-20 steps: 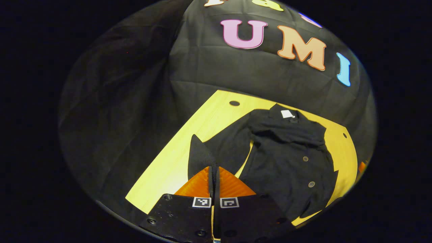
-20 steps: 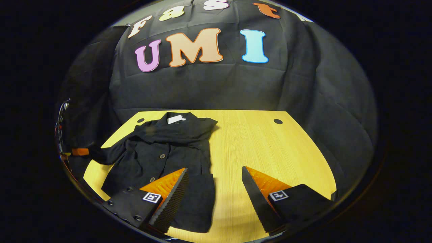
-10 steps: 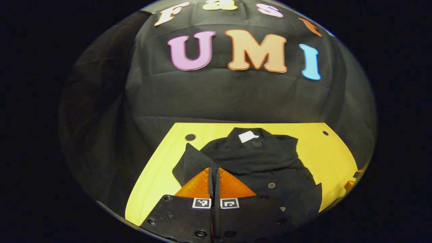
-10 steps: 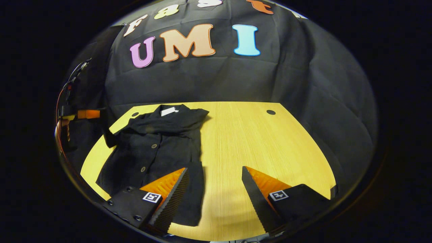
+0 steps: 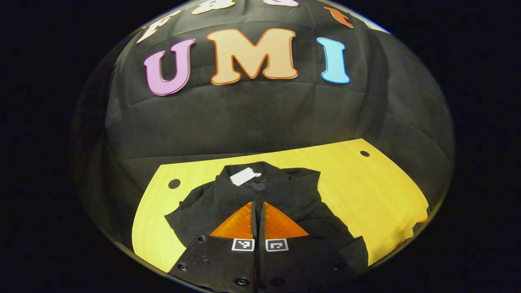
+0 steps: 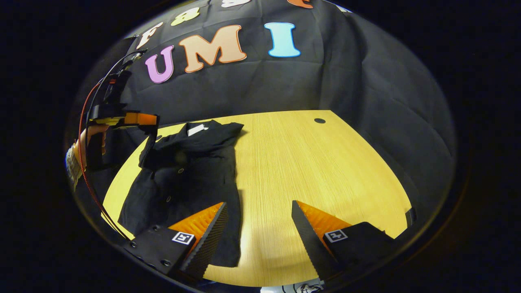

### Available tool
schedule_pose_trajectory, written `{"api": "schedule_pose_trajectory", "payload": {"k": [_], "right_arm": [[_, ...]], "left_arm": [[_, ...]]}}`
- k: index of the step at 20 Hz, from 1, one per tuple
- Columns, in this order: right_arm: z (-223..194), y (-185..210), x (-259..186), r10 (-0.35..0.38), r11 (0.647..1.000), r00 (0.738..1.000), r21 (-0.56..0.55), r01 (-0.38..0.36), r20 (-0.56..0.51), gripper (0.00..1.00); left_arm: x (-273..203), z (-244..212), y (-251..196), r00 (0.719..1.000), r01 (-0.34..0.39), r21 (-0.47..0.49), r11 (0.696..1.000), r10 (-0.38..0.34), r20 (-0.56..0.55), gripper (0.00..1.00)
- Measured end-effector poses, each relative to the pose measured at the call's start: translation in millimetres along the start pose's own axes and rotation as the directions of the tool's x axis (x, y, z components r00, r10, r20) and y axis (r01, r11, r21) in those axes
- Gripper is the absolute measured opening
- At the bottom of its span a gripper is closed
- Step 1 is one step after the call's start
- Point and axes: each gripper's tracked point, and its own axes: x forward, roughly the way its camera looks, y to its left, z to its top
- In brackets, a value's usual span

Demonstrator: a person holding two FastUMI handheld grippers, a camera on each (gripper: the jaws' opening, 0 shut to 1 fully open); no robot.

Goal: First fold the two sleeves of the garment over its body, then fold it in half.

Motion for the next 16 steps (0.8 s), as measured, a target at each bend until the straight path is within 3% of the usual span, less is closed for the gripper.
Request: {"api": "schedule_pose_trajectory", "payload": {"k": [10, 16], "right_arm": [[-0.3, -21.4, 14.2, -0.031, 0.999, 0.999, 0.025, 0.032, -0.035, 1.00], [-8.8, -32.6, 14.8, -0.053, 0.997, 0.997, 0.060, 0.057, -0.062, 1.00]], "left_arm": [[71.9, 14.5, -109.8, 0.986, 0.168, 0.074, 0.983, -0.169, -0.003, 0.00], [105.4, -14.7, -133.2, 0.983, 0.174, 0.040, 0.984, -0.170, -0.075, 0.00]]}}
